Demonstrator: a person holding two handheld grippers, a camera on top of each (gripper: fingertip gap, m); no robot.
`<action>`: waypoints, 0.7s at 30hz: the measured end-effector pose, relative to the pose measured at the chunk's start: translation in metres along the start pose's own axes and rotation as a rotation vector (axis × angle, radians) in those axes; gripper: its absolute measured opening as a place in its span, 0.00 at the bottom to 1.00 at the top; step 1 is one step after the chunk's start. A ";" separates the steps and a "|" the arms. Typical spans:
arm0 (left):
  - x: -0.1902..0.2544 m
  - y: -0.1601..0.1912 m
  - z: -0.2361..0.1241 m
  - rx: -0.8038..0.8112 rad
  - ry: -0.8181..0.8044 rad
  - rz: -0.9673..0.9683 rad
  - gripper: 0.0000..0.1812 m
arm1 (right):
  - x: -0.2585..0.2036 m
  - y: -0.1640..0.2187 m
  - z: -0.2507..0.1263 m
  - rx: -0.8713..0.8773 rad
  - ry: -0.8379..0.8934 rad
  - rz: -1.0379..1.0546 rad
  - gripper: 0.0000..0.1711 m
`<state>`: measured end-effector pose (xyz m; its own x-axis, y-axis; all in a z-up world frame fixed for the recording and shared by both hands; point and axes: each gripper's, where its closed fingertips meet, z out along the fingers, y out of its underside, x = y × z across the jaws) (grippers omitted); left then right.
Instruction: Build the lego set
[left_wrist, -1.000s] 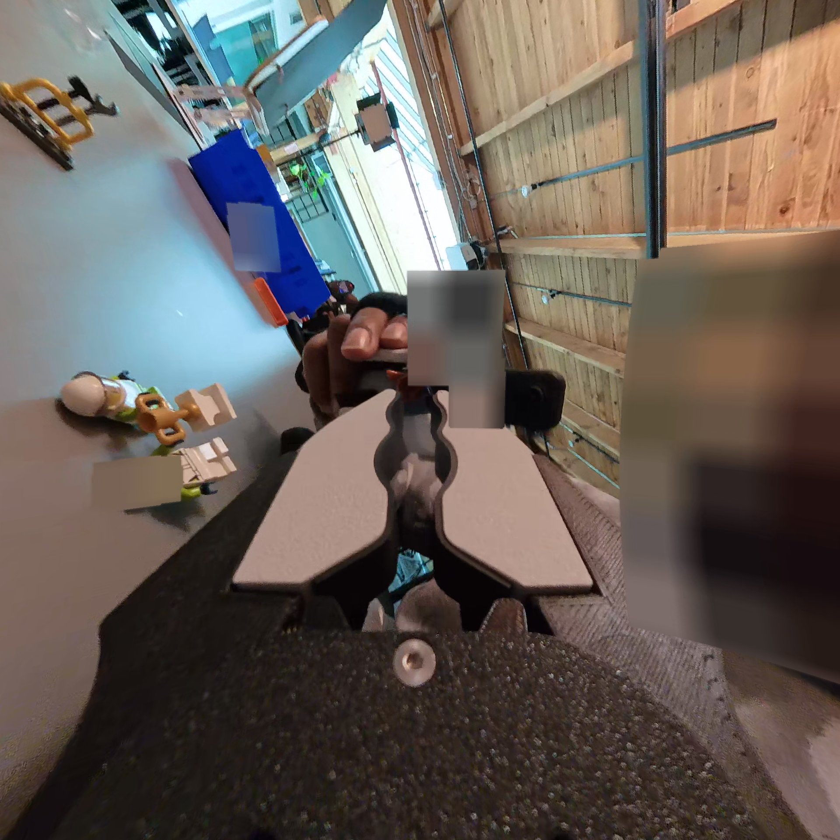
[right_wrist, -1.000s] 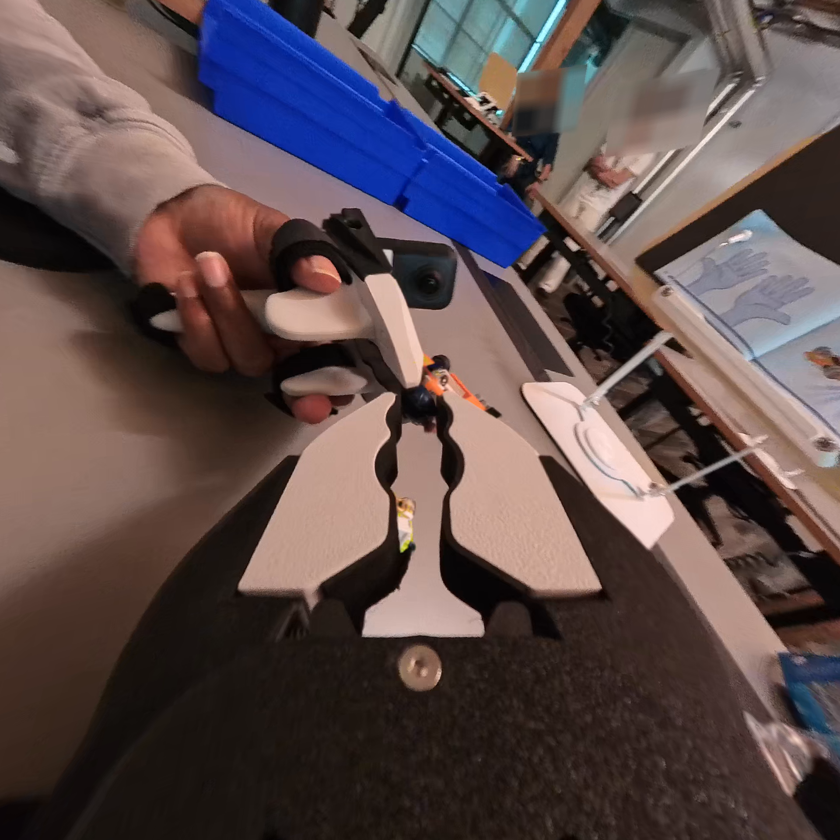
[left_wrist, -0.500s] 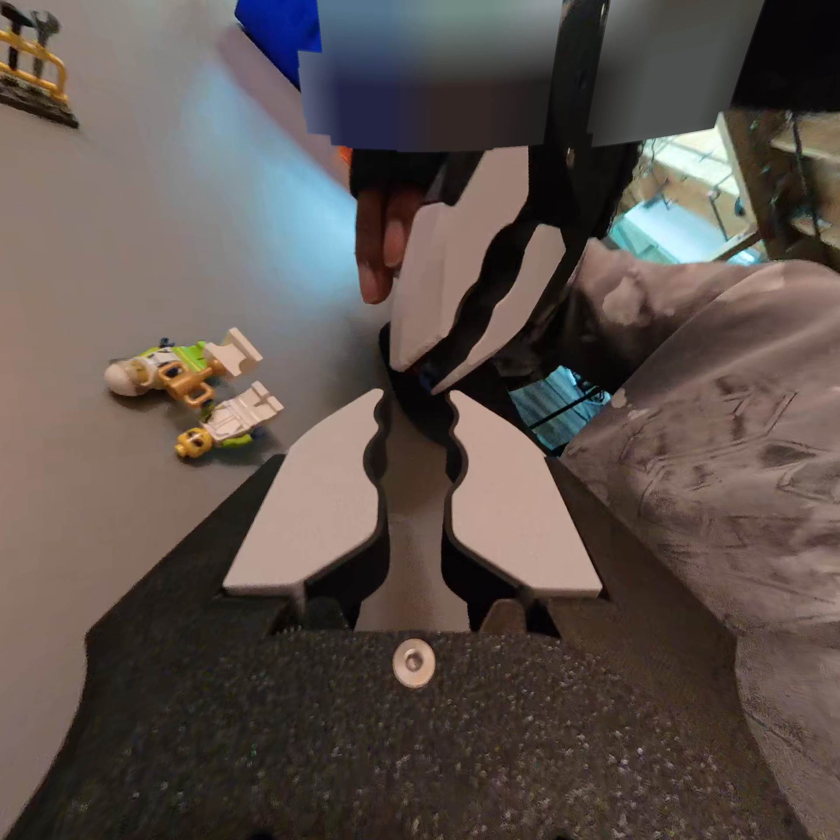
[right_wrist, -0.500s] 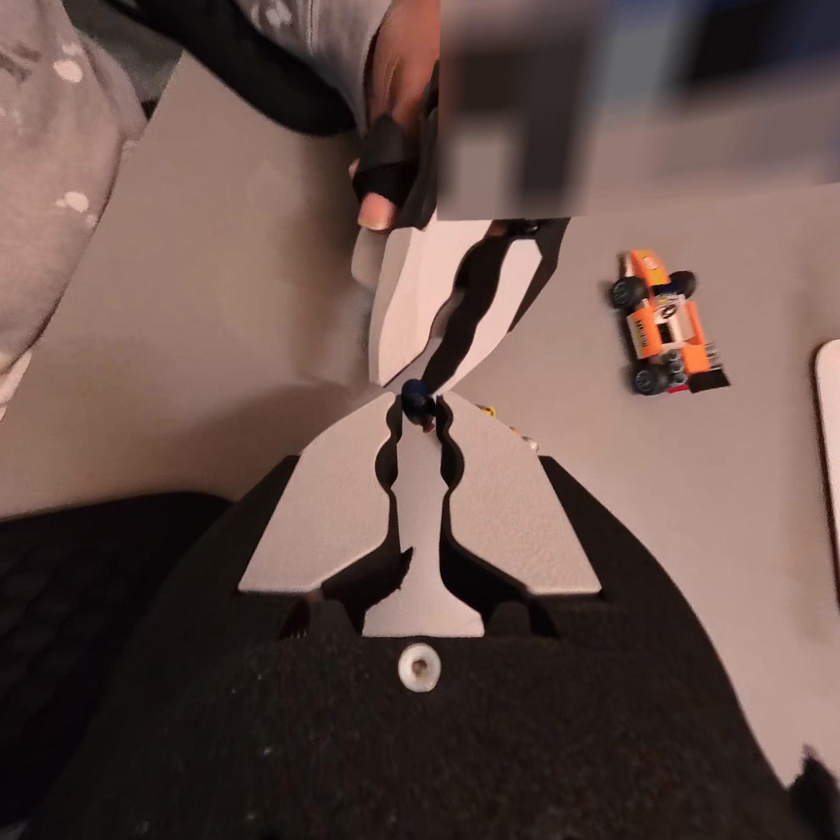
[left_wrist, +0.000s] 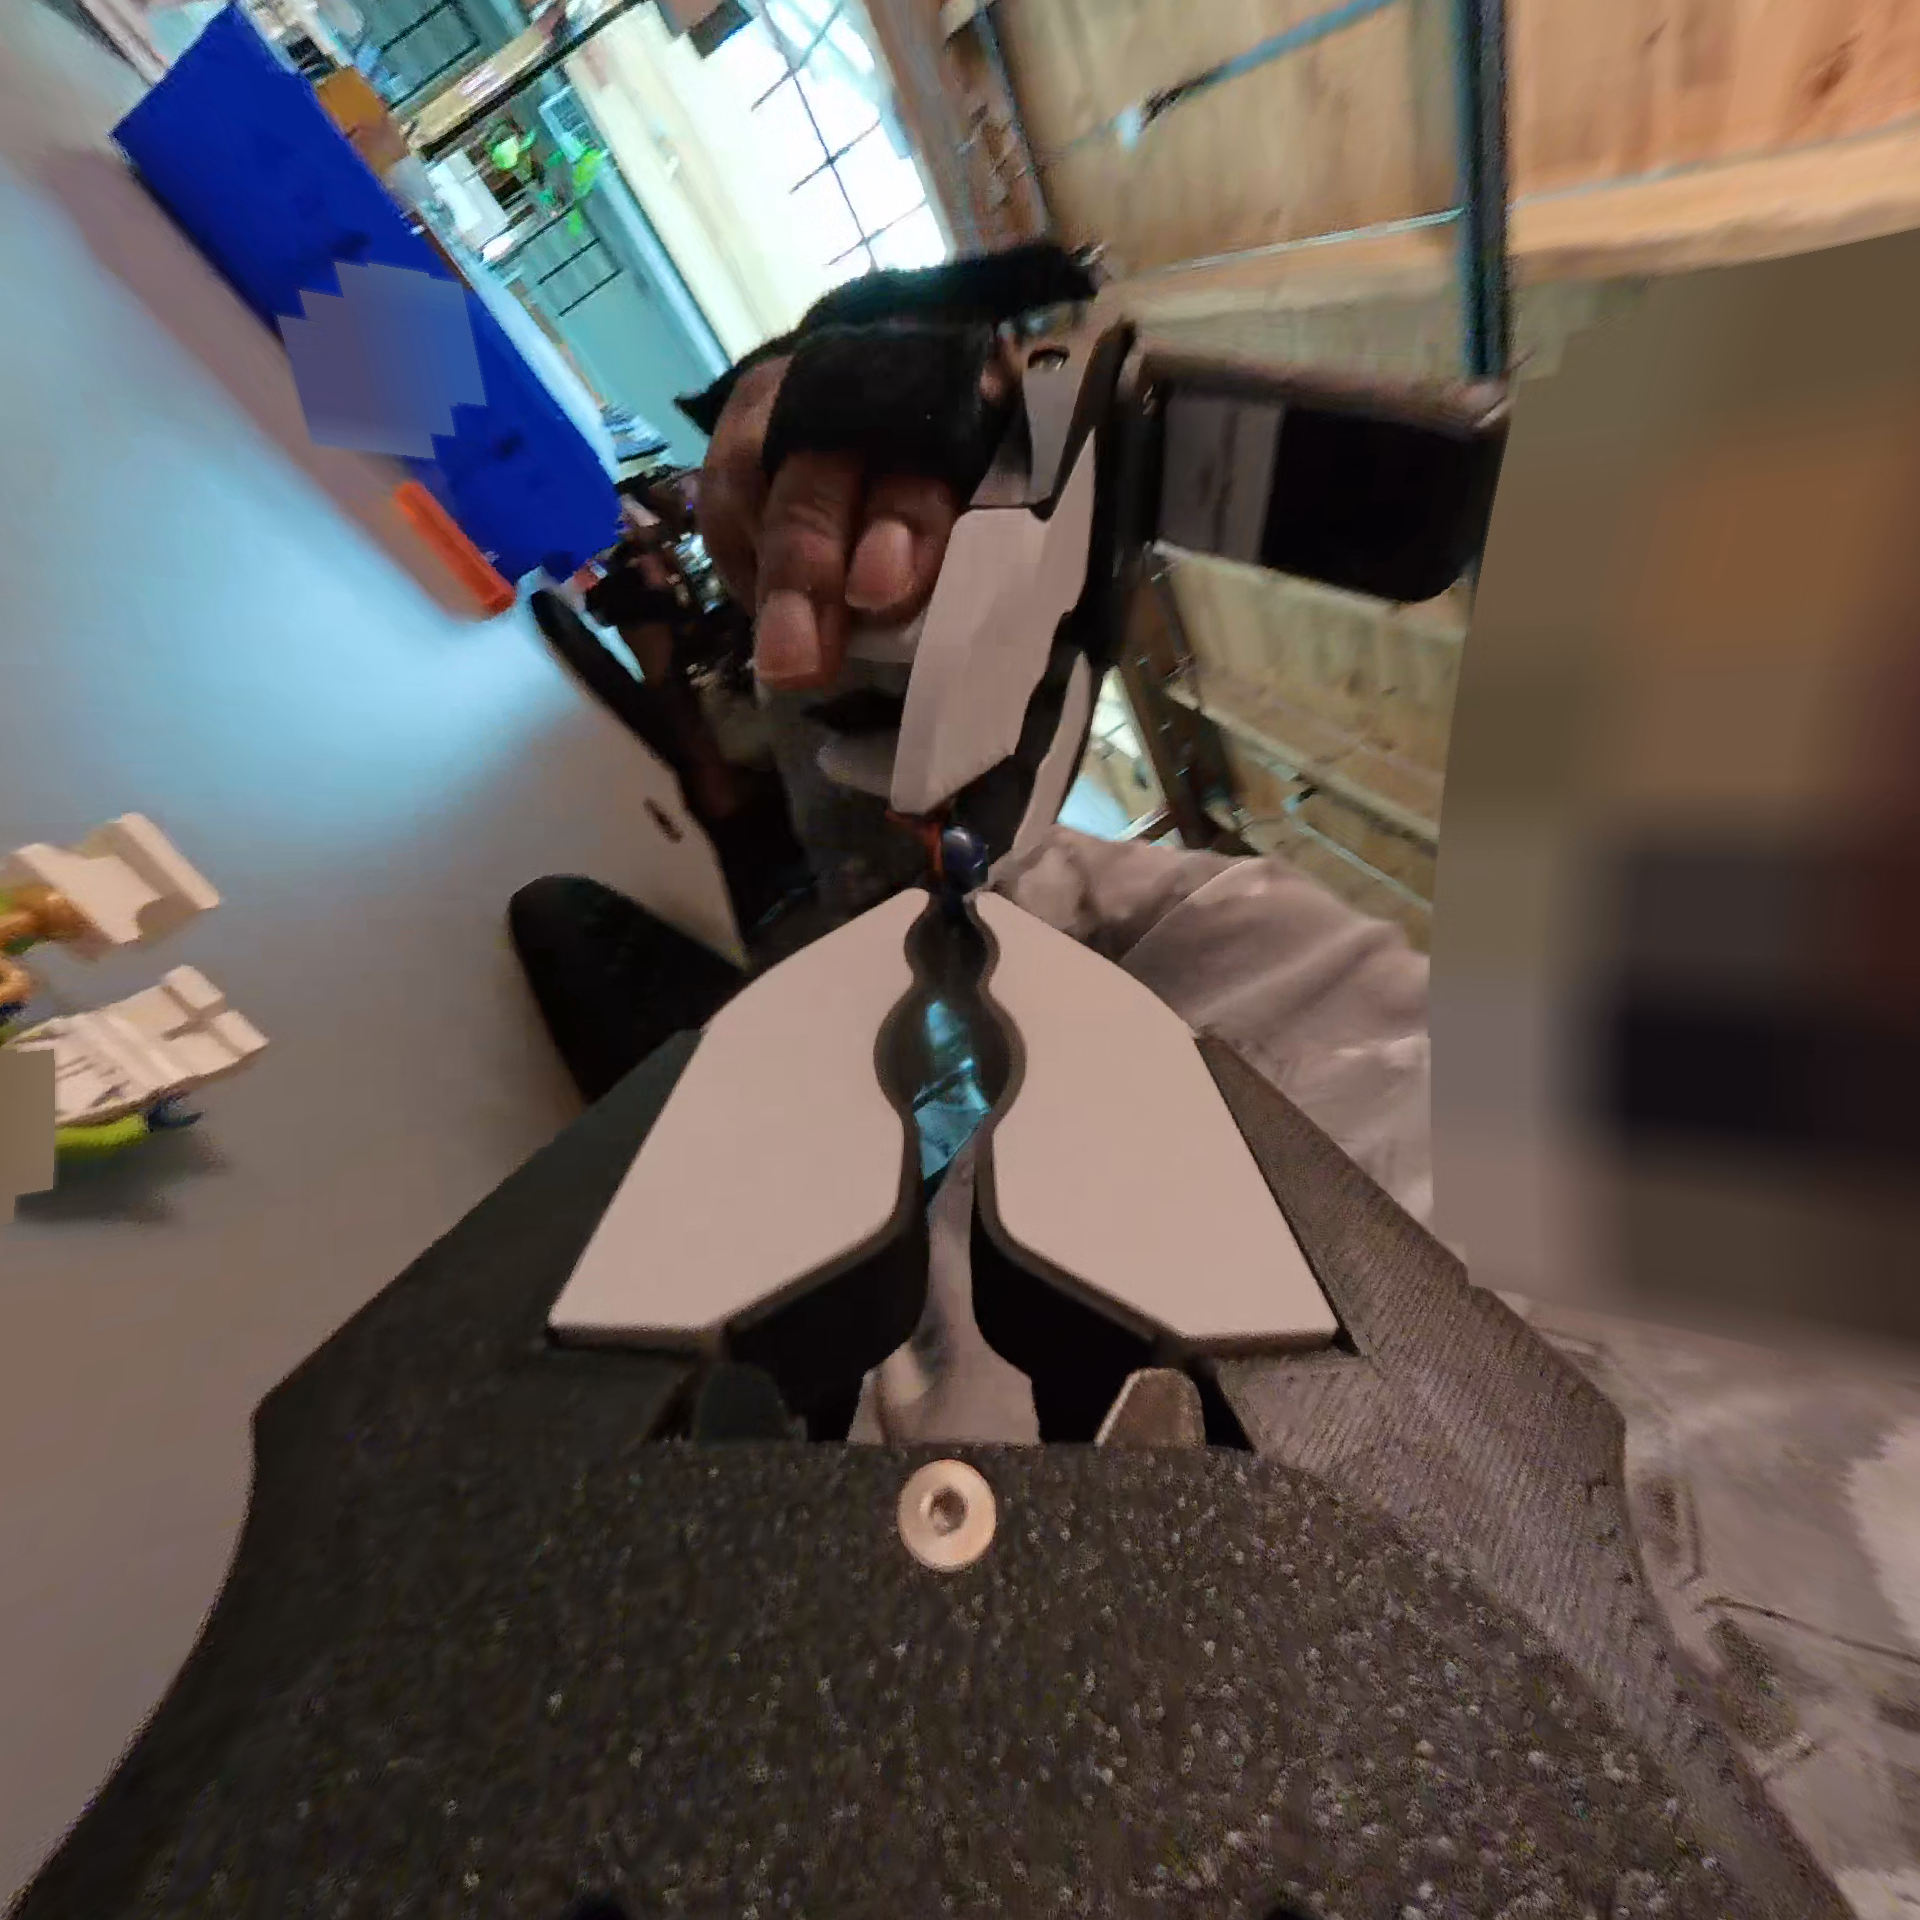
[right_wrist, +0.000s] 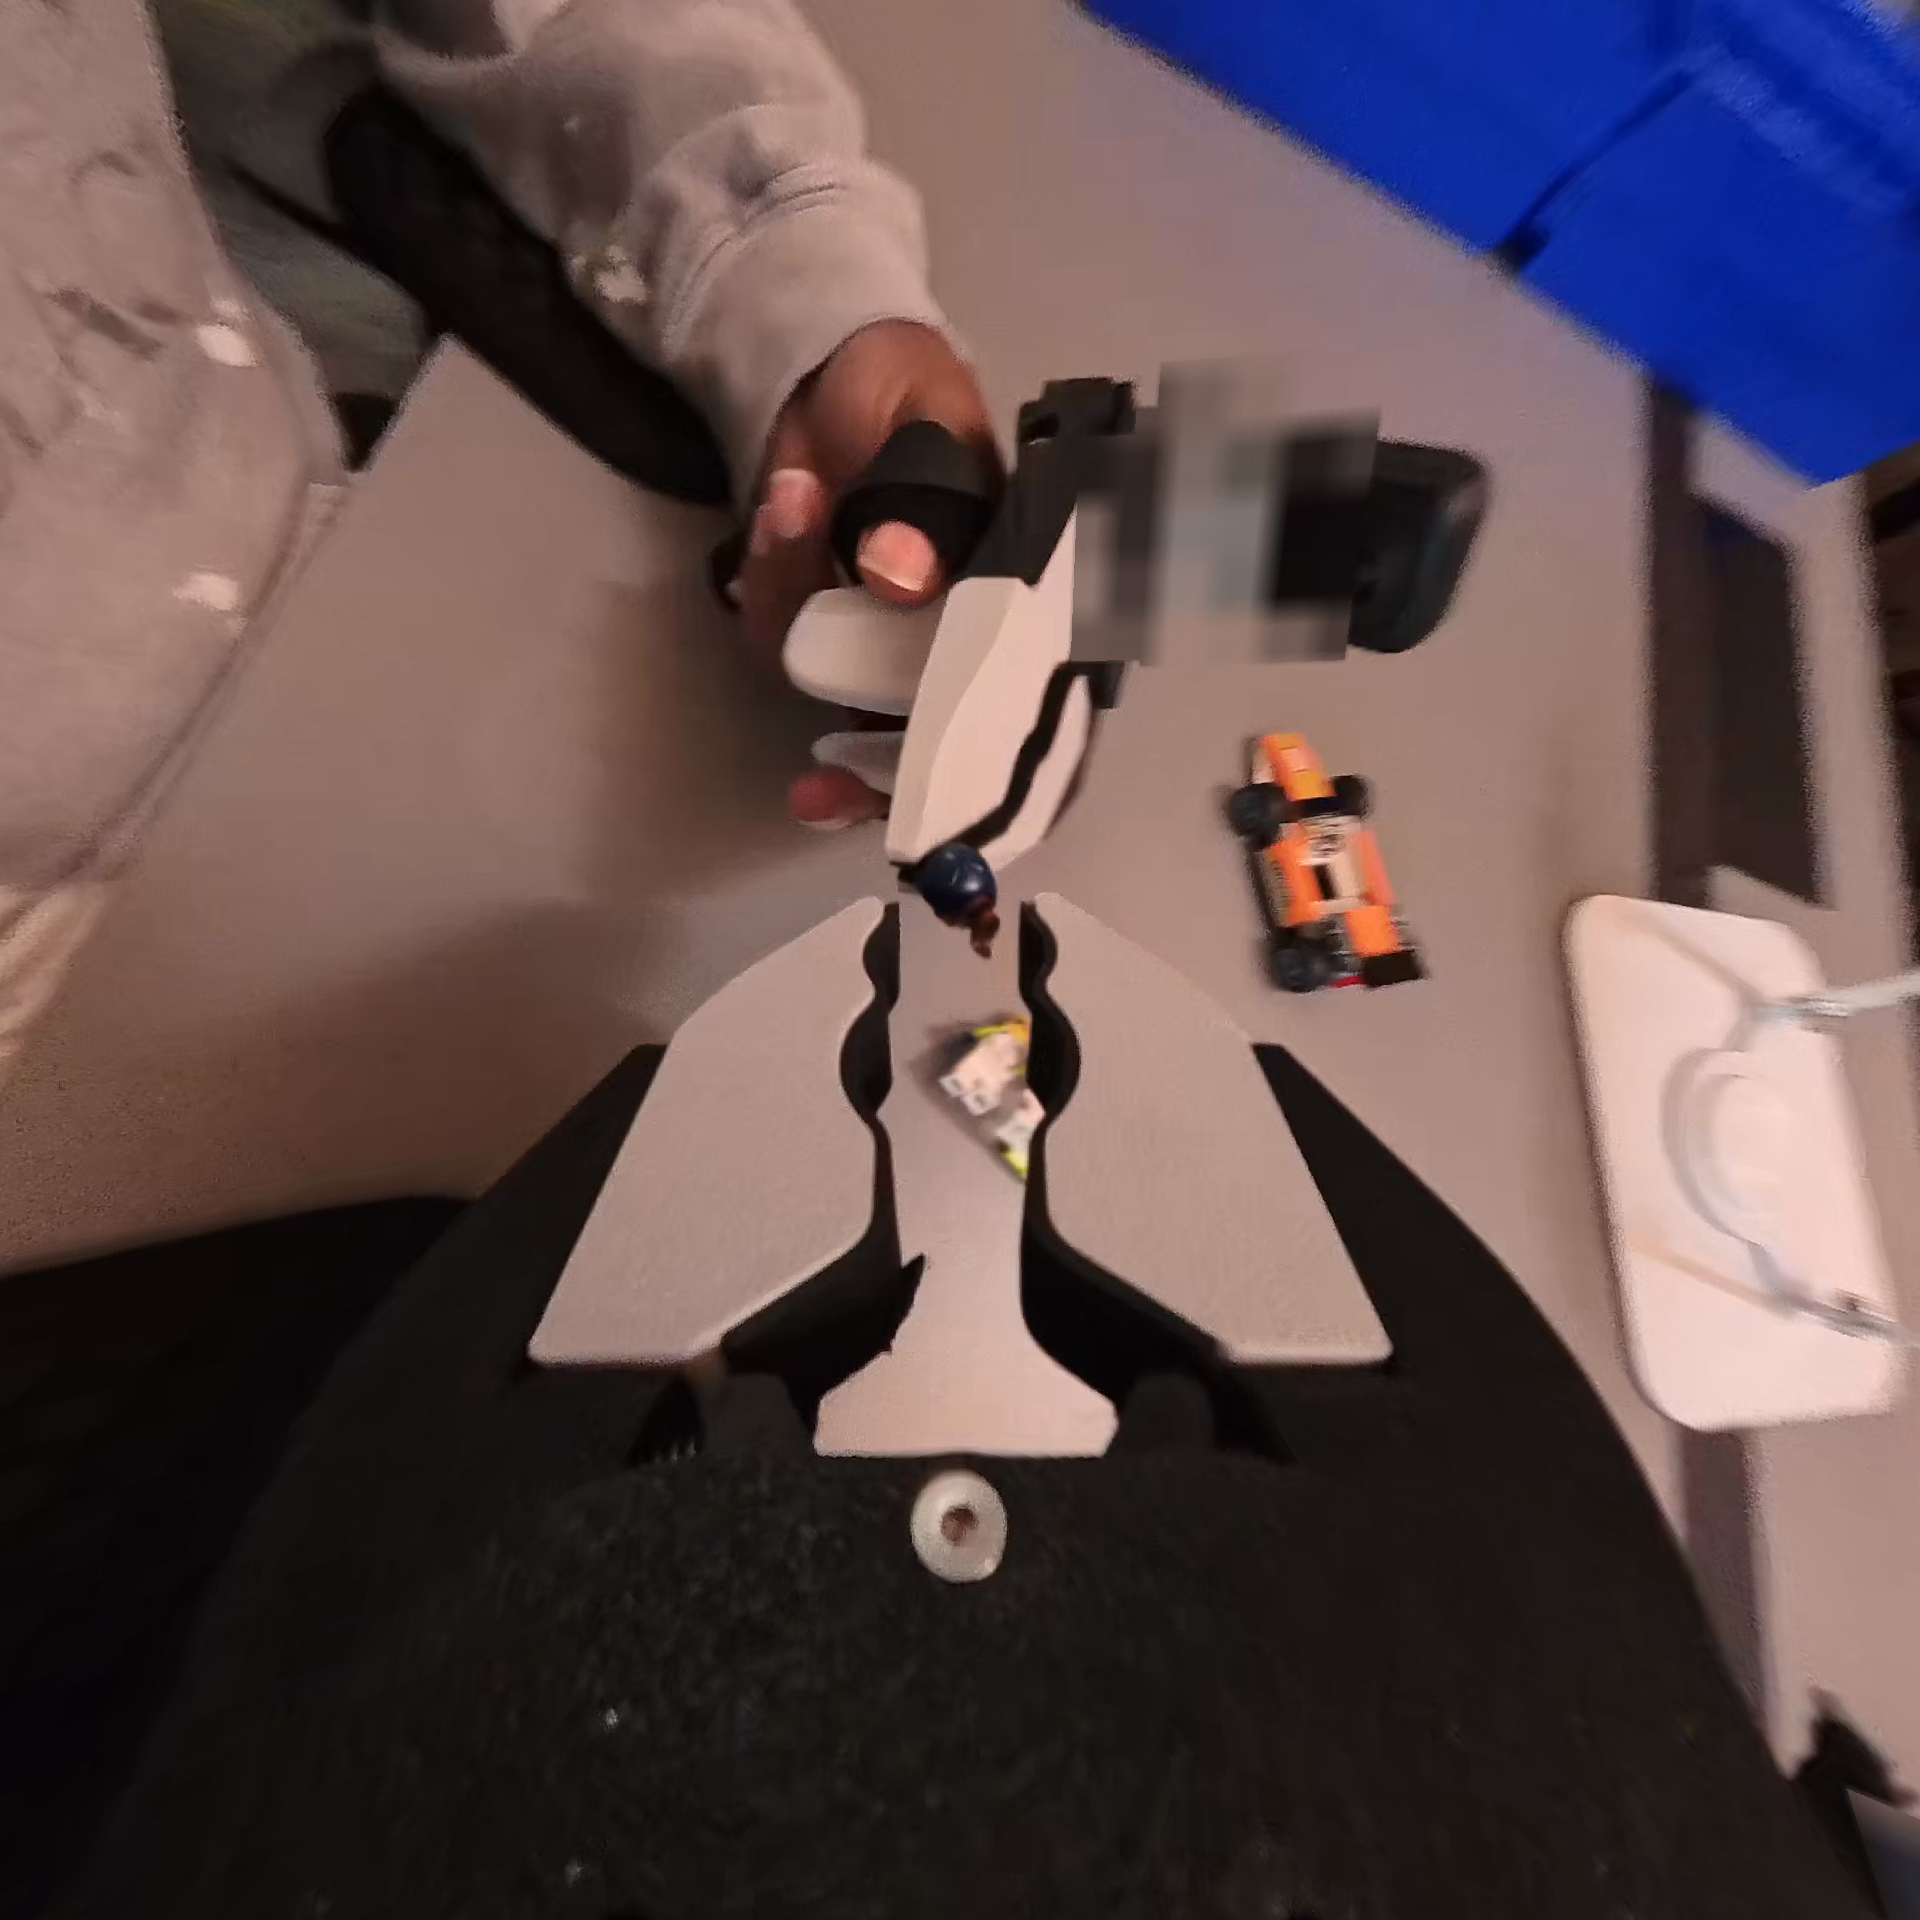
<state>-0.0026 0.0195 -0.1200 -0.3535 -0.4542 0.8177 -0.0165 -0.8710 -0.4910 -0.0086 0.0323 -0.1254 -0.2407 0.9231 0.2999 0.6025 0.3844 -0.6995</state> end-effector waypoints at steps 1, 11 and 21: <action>0.004 -0.003 0.000 0.018 0.023 -0.006 0.01 | 0.003 -0.002 -0.003 0.017 0.074 -0.032 0.14; 0.025 0.002 0.011 0.030 0.200 -0.155 0.01 | 0.000 -0.020 -0.012 -0.024 0.506 -0.495 0.06; 0.005 0.008 0.011 -0.002 0.062 -0.103 0.06 | -0.005 0.002 -0.008 -0.172 0.233 -0.401 0.05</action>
<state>0.0057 0.0077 -0.1165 -0.4070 -0.3500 0.8437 -0.0571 -0.9121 -0.4059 -0.0004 0.0279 -0.1229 -0.3146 0.6682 0.6742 0.6188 0.6830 -0.3881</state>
